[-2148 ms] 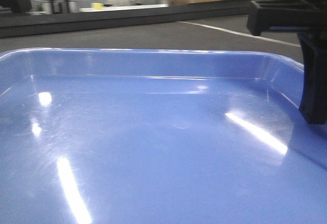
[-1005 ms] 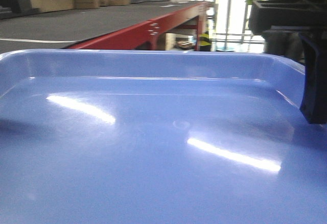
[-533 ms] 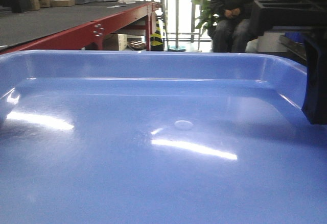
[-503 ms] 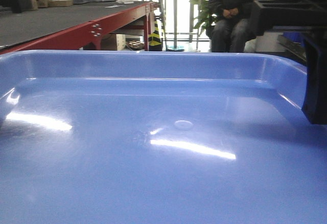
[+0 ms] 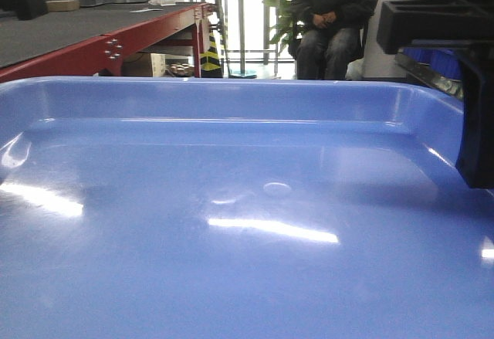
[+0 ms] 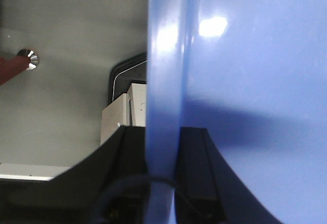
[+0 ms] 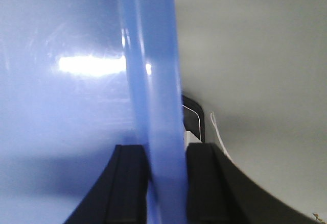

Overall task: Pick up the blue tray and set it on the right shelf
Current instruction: 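Hold the tray level in both grippers while the base turns away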

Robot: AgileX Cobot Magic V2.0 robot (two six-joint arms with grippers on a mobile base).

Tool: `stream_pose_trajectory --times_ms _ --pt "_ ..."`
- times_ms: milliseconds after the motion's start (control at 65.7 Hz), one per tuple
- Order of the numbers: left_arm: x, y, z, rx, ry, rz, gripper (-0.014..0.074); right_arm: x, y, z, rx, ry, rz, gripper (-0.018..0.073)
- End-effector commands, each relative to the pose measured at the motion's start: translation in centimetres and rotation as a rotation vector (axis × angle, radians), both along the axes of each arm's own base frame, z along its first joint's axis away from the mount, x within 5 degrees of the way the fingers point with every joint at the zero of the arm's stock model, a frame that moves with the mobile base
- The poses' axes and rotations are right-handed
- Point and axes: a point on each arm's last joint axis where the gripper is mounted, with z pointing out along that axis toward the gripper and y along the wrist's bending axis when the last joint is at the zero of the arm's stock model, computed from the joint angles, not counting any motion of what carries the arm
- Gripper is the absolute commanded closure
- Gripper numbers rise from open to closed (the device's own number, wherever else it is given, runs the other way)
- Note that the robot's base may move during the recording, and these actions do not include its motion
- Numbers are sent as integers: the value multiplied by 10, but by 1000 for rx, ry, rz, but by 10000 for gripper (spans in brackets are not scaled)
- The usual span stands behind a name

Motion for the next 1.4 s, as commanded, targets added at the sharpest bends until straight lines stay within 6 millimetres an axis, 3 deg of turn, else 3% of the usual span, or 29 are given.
stream_pose_trajectory --times_ms 0,1386 --pt "-4 -4 12 -75 -19 22 645 1 4 15 89 -72 -9 335" --pt "-4 -4 12 -72 -16 22 645 2 5 15 89 -71 -9 335"
